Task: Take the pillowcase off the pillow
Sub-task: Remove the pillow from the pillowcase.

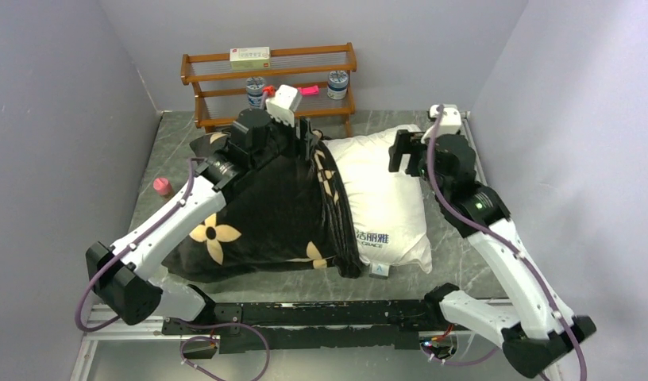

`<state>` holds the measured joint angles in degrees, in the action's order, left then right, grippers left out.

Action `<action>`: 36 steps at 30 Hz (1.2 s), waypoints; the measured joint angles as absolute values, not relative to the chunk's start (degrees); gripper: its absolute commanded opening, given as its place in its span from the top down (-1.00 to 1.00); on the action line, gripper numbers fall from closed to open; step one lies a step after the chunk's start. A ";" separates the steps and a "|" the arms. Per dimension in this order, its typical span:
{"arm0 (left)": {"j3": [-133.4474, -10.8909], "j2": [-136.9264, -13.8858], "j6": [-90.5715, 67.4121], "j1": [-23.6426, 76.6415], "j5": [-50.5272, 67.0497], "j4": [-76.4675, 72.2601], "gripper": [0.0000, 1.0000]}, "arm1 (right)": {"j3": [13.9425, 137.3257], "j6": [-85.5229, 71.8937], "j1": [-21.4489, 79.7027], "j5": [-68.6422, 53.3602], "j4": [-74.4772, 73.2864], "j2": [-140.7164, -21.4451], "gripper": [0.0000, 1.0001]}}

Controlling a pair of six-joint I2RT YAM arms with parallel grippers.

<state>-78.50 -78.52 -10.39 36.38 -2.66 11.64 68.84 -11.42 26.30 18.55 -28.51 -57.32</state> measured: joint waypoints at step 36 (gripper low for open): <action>-47.86 -65.14 -32.58 75.46 -16.60 14.70 -0.44 | 46.02 -18.15 26.26 -8.56 -37.04 -45.28 -0.83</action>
<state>-47.86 -65.14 -32.58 75.46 -16.60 14.70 46.02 -18.15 26.26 -8.56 -37.04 -45.28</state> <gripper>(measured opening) 0.715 0.916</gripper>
